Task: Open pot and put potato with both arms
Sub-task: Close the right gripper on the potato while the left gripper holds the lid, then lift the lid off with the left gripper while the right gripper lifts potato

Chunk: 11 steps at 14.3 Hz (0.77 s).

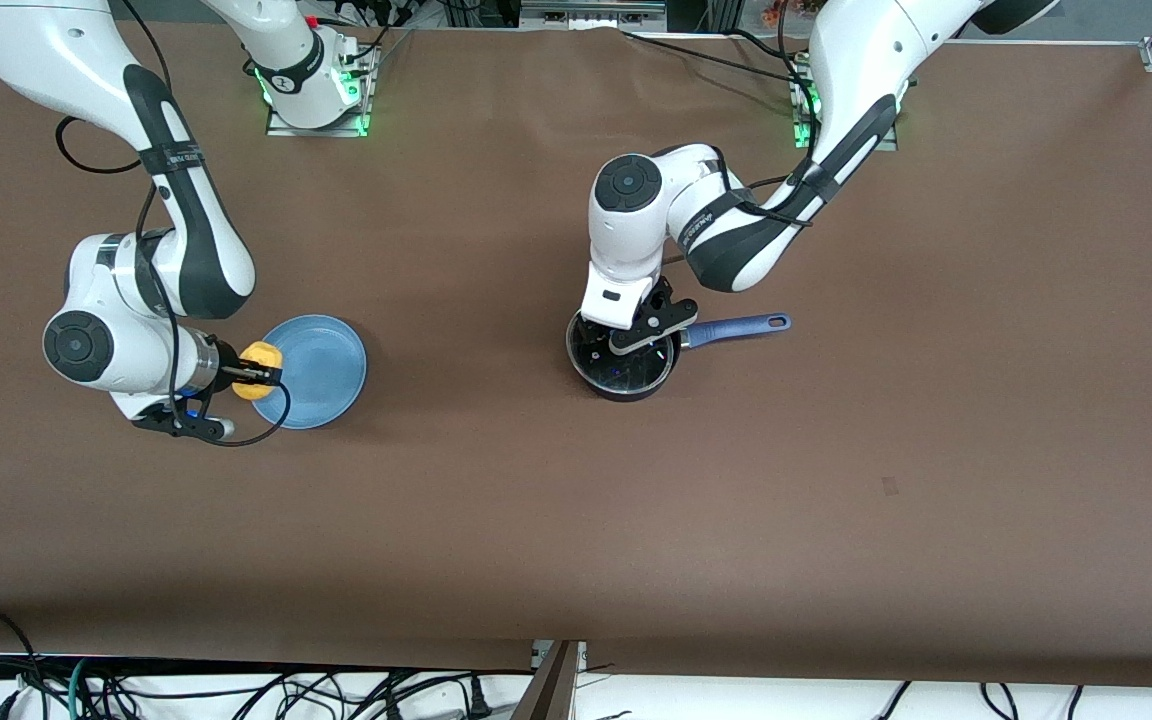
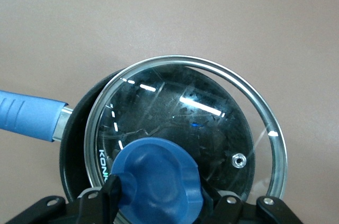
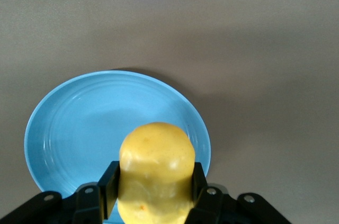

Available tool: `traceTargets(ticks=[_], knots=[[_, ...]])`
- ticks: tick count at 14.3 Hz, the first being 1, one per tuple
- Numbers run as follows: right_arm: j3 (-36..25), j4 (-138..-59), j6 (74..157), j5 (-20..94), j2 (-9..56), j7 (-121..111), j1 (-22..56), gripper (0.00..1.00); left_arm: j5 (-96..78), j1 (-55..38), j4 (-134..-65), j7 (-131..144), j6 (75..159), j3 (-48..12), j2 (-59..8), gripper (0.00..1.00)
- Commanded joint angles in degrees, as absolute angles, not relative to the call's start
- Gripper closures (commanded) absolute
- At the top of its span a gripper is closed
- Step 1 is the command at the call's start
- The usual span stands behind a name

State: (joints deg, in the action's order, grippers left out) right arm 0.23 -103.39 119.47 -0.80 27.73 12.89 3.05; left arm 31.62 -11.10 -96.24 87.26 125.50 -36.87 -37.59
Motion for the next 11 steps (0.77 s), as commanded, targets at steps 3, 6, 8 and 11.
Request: traceTargets(ticks=[3, 6, 8, 11], knots=[[0.44, -102.3, 118.3, -0.53, 28.12, 13.62, 3.08, 0.47, 33.57, -10.37, -95.98, 84.99, 124.98, -36.74, -36.91, 0.85], [0.53, -102.3, 118.3, -0.53, 28.12, 13.62, 3.08, 0.47, 32.79, -10.28, -94.67, 82.71, 121.83, -36.91, -36.39, 0.9], [0.53, -102.3, 118.3, -0.53, 28.12, 13.62, 3.08, 0.47, 32.61, -10.28, -92.65, 81.74, 118.4, -37.0, -36.39, 0.9], [0.44, -102.3, 118.3, -0.53, 28.12, 13.62, 3.08, 0.47, 31.65, -10.28, -90.45, 81.48, 114.19, -37.44, -36.3, 0.9]])
